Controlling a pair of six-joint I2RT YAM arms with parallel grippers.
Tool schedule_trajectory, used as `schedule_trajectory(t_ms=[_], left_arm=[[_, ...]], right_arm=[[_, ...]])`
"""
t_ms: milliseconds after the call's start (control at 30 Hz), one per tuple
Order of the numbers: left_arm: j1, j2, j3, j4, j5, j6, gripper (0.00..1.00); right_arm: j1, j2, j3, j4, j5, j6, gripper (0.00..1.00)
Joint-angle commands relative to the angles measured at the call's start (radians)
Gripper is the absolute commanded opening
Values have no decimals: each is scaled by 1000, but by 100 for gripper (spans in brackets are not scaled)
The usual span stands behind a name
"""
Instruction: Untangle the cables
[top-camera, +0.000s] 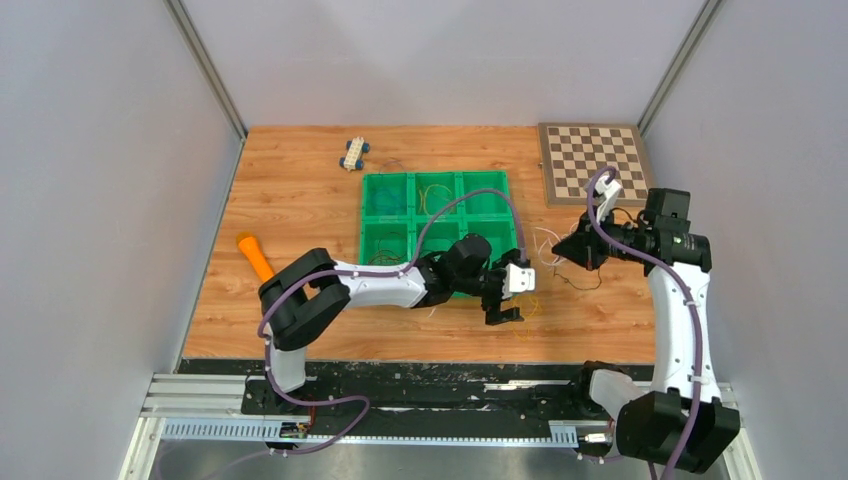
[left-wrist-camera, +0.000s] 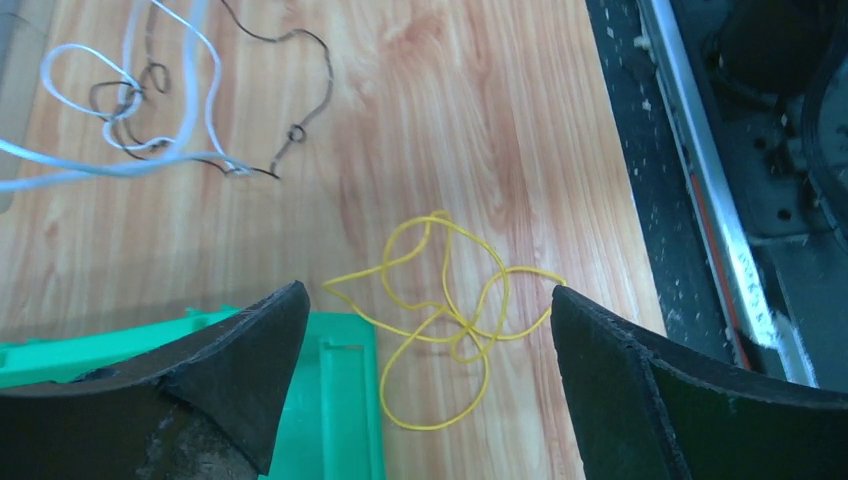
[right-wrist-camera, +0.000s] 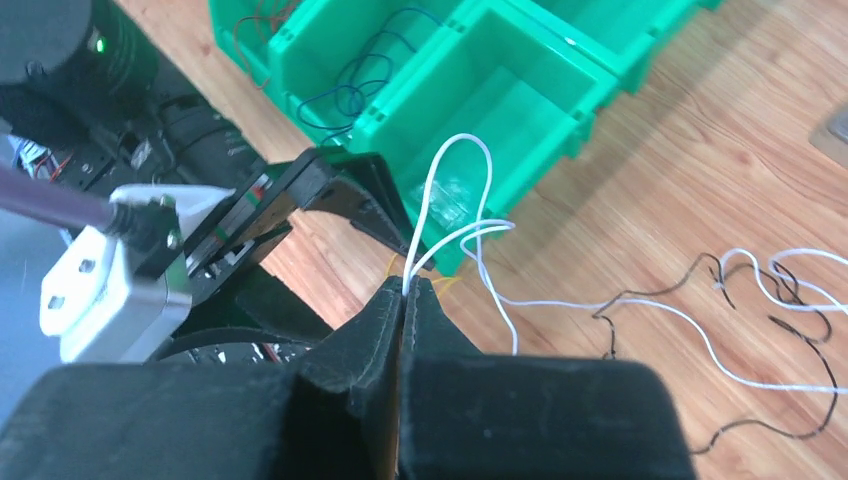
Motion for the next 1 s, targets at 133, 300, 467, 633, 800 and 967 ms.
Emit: schedule_trajectory(t_ms=[133,300,467,633,800,967], left_arm=[[-34,183,190,-249,-47,189,100],[-58,230,253,-355,-82,272,80],[-74,146,260,-461,-26,282,19],[-66,-39,330,-582,23,249,0],[86,-144,456,-728,140,151,0],[301,-153,545,-810,132,156,0]], right_arm=[[-114,44,59,-20,-17,-75,0],[-147,41,54,-59,-11,-132,0],[-160,59,32,-60,1,-166,0],[-169,103,4,-59,11,-203,0],[-169,130,-25,-59,27,-211,0],[-170,128,-45,-36,76,-183,0]])
